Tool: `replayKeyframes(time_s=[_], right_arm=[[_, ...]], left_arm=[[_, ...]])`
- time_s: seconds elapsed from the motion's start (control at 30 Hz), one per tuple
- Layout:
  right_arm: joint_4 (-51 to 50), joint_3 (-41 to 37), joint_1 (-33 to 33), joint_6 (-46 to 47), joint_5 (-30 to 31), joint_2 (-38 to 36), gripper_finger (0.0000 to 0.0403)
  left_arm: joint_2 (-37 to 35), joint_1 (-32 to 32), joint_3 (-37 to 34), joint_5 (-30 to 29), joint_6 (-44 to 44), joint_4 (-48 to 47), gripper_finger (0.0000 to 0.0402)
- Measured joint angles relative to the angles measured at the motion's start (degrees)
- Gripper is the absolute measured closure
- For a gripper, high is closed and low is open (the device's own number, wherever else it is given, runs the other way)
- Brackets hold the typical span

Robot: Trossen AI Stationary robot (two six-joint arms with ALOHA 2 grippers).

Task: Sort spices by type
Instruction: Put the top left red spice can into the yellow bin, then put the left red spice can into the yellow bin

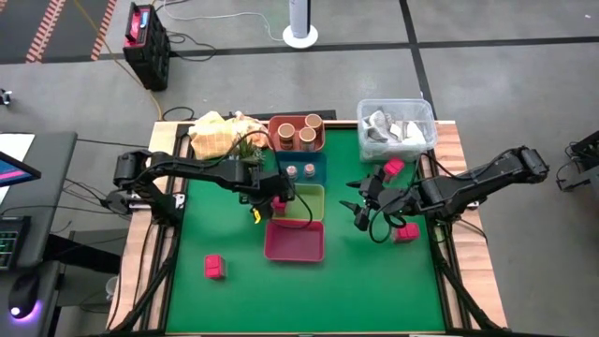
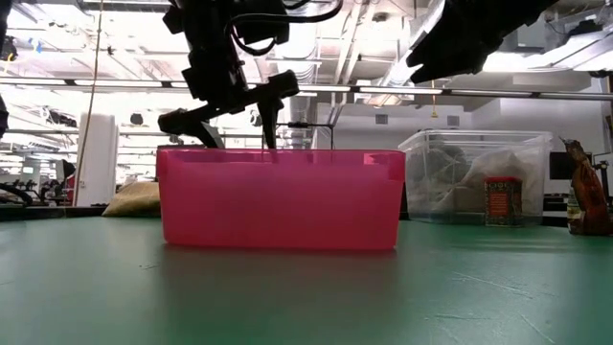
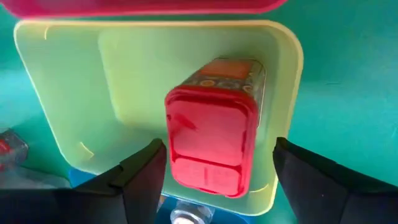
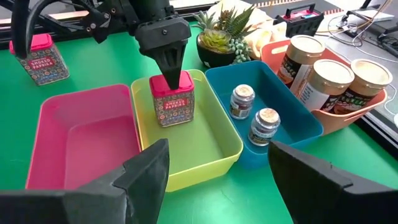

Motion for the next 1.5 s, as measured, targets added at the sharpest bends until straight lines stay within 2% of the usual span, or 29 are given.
replayKeyframes(time_s=[0.13, 0.27, 0.37, 0.57, 0.67, 0.73, 0.87, 1.03, 1.2, 1.33, 1.5], right_arm=[[-0.1, 0.0, 0.0, 0.0, 0.0, 0.0, 0.0104], [-1.1, 0.0, 0.0, 0.0, 1.3, 0.0, 0.0104], [-1.8, 0.0, 0.0, 0.0, 1.4, 0.0, 0.0104], [-2.0, 0.0, -0.2, -0.9, 2.5, 0.0, 0.0104], [-0.1, 0.0, -1.1, -2.6, 2.5, 0.0, 0.0104], [1.6, 0.0, -1.6, -3.3, 2.5, 0.0, 0.0104], [3.6, 0.1, -2.0, -4.5, 2.5, 0.0, 0.0104], [4.3, 0.1, -2.0, -4.8, 2.4, 0.0, 0.0104], [4.4, 0.1, -2.0, -4.7, 2.4, 0.0, 0.0104], [4.4, 0.1, -2.0, -3.7, 2.4, 0.0, 0.0104], [4.3, 0.1, -0.4, -1.8, 2.3, 0.1, 0.0104]], left_arm=[[-1.8, -1.0, 1.2, -2.8, -6.5, -0.5, 0.0118], [-5.8, -3.7, 1.8, -5.1, -18.5, -4.8, 0.0118], [-8.5, -7.7, 1.7, -5.6, -36.8, -10.0, 0.0118], [-11.3, -19.5, 1.7, -3.1, -83.2, -16.4, 0.0118], [-11.3, -25.8, 1.7, -1.1, -93.8, -18.7, 0.0118], [-11.2, -30.4, 1.7, -1.1, -95.1, -20.7, 0.0118], [-11.2, -39.4, 1.7, -1.0, -91.0, -23.0, 0.0118], [-11.1, -47.4, 2.7, -4.6, -90.9, -23.6, 0.0118], [-11.1, -51.4, 2.8, -5.4, -89.7, -28.0, 0.0118], [-9.9, -53.3, 2.8, -5.5, -84.6, -29.6, 0.0116], [-7.9, -54.4, 2.1, -4.2, -79.7, -31.1, 0.0091]])
